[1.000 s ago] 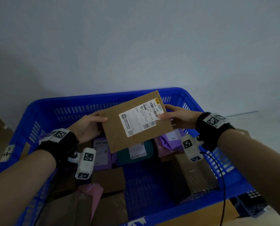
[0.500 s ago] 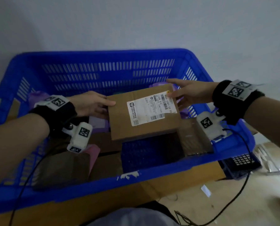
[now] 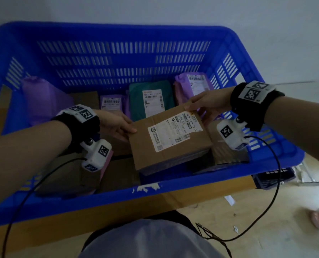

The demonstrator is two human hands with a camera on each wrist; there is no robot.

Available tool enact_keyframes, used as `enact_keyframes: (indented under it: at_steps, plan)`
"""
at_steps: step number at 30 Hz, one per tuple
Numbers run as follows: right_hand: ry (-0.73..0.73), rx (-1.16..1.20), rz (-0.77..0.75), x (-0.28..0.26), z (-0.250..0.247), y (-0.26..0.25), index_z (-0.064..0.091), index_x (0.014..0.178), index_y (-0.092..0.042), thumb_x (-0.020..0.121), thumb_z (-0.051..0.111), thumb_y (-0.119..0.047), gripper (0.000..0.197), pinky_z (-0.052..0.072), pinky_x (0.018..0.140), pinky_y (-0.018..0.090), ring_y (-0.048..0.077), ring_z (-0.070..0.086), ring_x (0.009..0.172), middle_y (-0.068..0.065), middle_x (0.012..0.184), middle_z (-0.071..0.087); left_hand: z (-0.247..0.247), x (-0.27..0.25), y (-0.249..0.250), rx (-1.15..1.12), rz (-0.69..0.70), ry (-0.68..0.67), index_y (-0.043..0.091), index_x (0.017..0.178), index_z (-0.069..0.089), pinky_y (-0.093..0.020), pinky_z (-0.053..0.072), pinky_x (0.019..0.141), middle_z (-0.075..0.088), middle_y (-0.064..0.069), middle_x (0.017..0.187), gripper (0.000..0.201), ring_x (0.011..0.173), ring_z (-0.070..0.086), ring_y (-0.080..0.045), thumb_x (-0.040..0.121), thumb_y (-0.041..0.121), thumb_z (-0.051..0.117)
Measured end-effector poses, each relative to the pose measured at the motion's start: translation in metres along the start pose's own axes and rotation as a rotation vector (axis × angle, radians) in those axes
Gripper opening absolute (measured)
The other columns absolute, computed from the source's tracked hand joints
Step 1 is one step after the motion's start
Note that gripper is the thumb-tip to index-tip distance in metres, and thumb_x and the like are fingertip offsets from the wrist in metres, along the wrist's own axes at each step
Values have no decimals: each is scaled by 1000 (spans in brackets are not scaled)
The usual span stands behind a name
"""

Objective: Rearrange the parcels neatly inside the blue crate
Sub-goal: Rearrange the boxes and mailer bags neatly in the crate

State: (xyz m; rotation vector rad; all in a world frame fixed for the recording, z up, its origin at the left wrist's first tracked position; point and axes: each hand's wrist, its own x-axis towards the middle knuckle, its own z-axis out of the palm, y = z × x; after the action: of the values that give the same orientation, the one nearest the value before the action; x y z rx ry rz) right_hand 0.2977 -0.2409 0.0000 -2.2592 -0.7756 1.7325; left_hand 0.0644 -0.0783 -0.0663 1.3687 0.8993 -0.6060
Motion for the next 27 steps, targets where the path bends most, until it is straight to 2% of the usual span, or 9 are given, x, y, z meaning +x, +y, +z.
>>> enact_keyframes:
  at_steps: [5, 8, 13, 17, 20, 21, 23, 25, 27]
  plan:
    - [-49, 45, 74, 20, 5, 7, 57, 115, -13, 99, 47, -21, 21, 59, 70, 44, 29, 65, 88, 12, 104, 64, 9, 16, -5, 19, -37, -12, 10, 105, 62, -21, 59, 66, 66, -7, 108, 19, 97, 62, -17, 86, 11, 64]
    - [-87, 23, 92, 24, 5, 7, 54, 120, -10, 99, 45, -22, 26, 61, 64, 39, 24, 69, 80, 10, 100, 66, 8, 23, -3, 31, -32, -6, 10, 102, 63, -19, 59, 65, 67, -6, 106, 21, 96, 64, -16, 82, 14, 68]
    - [-97, -8, 137, 25, 2, 3, 51, 128, 3, 98, 48, -14, 35, 61, 62, 36, 20, 72, 67, 15, 95, 66, 11, 34, -3, 150, -34, -33, 11, 107, 64, -19, 58, 61, 68, -7, 107, 55, 96, 66, -18, 57, 26, 79]
    - [-123, -95, 160, 32, 9, 5, 48, 132, 7, 96, 50, -8, 39, 58, 66, 35, 27, 65, 87, 18, 104, 63, 12, 42, -4, 247, -18, -18, 13, 114, 62, -15, 54, 54, 66, -3, 108, 65, 95, 63, -15, 55, 33, 79]
    - [-163, -207, 172, 40, 20, 0, 45, 136, 3, 95, 48, 2, 41, 58, 61, 29, 36, 57, 113, 23, 126, 56, 9, 48, -5, 254, -40, -9, 11, 118, 61, -13, 53, 52, 66, -4, 106, 51, 94, 63, -15, 71, 23, 77]
    - [-169, -250, 175, 42, 24, -2, 45, 137, 1, 94, 47, 5, 43, 57, 56, 28, 37, 55, 114, 24, 130, 52, 9, 48, -6, 236, -45, -7, 9, 114, 63, -13, 53, 51, 67, -5, 104, 46, 91, 64, -15, 72, 21, 76]
    - [-156, -320, 178, 52, 30, -3, 46, 137, 0, 93, 46, 10, 45, 57, 54, 29, 34, 52, 104, 22, 122, 50, 8, 50, -8, 179, -47, 3, 3, 108, 67, -15, 54, 52, 70, -9, 100, 37, 85, 68, -16, 76, 18, 74]
    - [-158, -343, 197, 59, 37, -1, 48, 135, 0, 92, 46, 12, 45, 59, 72, 37, 32, 49, 101, 17, 110, 50, 9, 53, -10, 163, -40, 30, -2, 107, 69, -16, 54, 51, 72, -13, 96, 30, 79, 70, -18, 83, 15, 69]
    - [-156, -402, 213, 63, 42, 0, 52, 132, -1, 91, 52, 5, 42, 51, 95, 46, 28, 55, 92, 10, 93, 57, 10, 55, -11, 190, -32, 40, -3, 105, 70, -16, 55, 52, 73, -14, 96, 29, 78, 70, -19, 84, 17, 69]
